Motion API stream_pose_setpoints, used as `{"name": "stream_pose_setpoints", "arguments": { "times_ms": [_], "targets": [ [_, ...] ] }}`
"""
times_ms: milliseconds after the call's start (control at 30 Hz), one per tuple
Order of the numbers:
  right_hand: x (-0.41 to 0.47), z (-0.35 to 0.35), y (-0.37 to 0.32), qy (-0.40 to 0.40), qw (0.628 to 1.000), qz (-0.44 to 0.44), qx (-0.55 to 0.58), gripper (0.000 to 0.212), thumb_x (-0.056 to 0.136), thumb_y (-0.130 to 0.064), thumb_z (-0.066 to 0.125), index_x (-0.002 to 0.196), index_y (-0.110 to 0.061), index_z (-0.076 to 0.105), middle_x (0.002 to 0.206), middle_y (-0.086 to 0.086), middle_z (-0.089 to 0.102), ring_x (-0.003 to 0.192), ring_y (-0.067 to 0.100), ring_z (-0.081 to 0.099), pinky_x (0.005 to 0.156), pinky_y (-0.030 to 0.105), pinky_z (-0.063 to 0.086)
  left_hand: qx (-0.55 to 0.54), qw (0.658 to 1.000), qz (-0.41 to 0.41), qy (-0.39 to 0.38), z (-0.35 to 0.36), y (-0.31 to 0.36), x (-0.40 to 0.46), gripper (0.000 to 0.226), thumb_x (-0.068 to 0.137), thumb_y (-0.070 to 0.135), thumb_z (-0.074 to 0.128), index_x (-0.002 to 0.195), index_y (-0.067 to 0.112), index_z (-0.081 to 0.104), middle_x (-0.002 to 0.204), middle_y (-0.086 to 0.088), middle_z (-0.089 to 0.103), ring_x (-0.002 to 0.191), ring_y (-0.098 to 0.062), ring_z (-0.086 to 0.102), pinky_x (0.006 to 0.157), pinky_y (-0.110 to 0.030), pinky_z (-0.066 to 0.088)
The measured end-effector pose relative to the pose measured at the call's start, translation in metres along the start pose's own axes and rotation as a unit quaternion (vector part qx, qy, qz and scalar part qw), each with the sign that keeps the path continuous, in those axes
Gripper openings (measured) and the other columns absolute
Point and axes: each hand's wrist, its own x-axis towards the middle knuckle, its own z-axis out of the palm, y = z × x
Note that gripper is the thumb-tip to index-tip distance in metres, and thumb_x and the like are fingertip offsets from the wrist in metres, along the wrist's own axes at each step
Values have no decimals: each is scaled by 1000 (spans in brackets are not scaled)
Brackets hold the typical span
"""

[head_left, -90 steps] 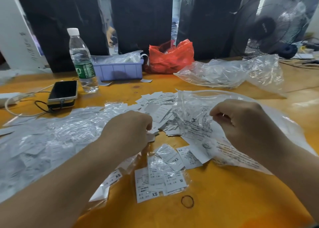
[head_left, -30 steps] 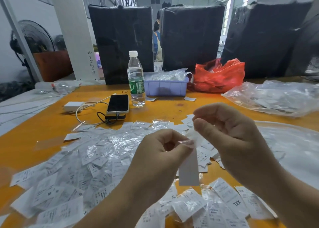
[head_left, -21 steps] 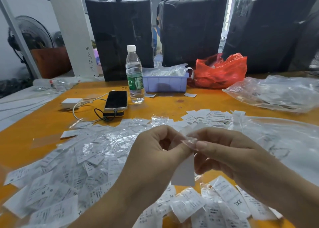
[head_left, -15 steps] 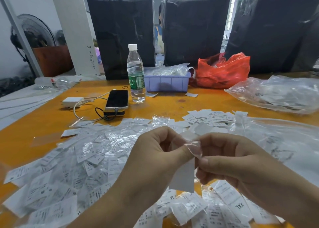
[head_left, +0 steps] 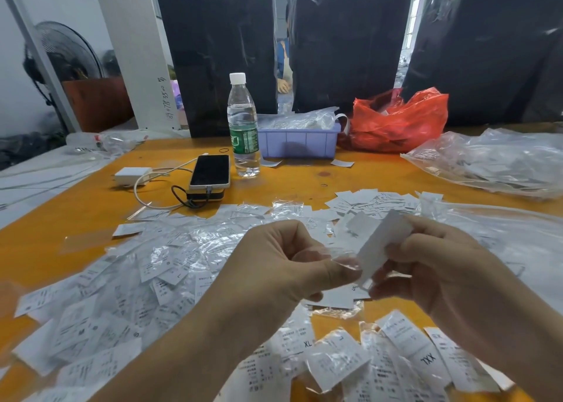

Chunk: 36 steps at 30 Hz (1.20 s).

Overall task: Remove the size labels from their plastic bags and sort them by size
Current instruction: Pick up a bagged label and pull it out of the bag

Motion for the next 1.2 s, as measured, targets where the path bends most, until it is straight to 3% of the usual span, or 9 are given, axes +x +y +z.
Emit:
{"name": "stream_pose_setpoints", "arguments": {
  "times_ms": [167,267,367,467,600,800,933,1067,1200],
  "targets": [
    [-3,2,-4,-46,996,-11,79,17,57,-5,65,71,-13,72,69,19,60,52,25,53,46,31,50,19,1000,5,-9,0,-3,-1,33,47,29,89,59,15,62,56,-3,61,50,-13,59,50,-23,50],
    [-4,3,-5,-5,997,-36,65,40,61,4,71,92,-21,73,72,23,53,50,26,43,40,28,44,39,999,-4,-9,-1,-4,-1,28,56,19,91,63,16,64,60,-2,64,53,-12,61,50,-23,50],
    [-9,6,-8,34,988,-136,-72,40,72,-2,69,96,-33,74,58,15,45,43,20,39,40,29,38,42,999,-20,4,-3,-6,1,26,64,11,90,65,23,67,64,2,66,54,-12,61,51,-23,50],
    [-13,4,-5,88,932,-205,-287,29,75,-17,54,82,-36,75,55,2,57,46,18,49,44,38,39,44,999,-26,-1,-2,-7,1,20,63,18,87,68,27,69,61,6,65,54,-11,60,51,-23,49],
    [-16,9,-3,8,907,-184,-380,28,77,-54,52,77,-33,72,69,-11,63,59,12,58,51,21,42,76,997,-8,-22,3,-7,-2,20,61,28,82,77,27,70,64,6,67,56,-8,61,51,-21,49],
    [-12,9,6,-31,948,-115,-297,30,74,-49,67,73,-20,72,64,16,60,56,25,48,55,37,36,113,992,-2,-55,3,-5,-2,21,62,26,81,80,27,70,67,3,68,55,-7,58,51,-23,48],
    [-7,2,2,-24,964,-89,-250,27,66,-46,73,73,-20,72,64,7,64,59,16,55,57,32,44,35,995,-15,-92,-5,-1,0,11,70,23,79,80,23,73,71,3,69,63,-8,62,53,-22,49],
    [-4,0,4,-22,973,-58,-223,14,65,-30,75,73,-19,70,61,-2,61,59,14,57,59,29,48,28,999,16,-35,-7,0,1,10,86,20,72,77,23,73,69,3,68,59,-8,60,51,-20,47],
    [-5,2,4,-50,974,-27,-217,30,56,-43,75,74,-20,71,62,-3,62,59,12,58,59,27,48,68,995,62,29,-6,-3,1,13,90,21,64,82,29,70,64,6,67,53,-5,56,50,-17,46]
  ]
}}
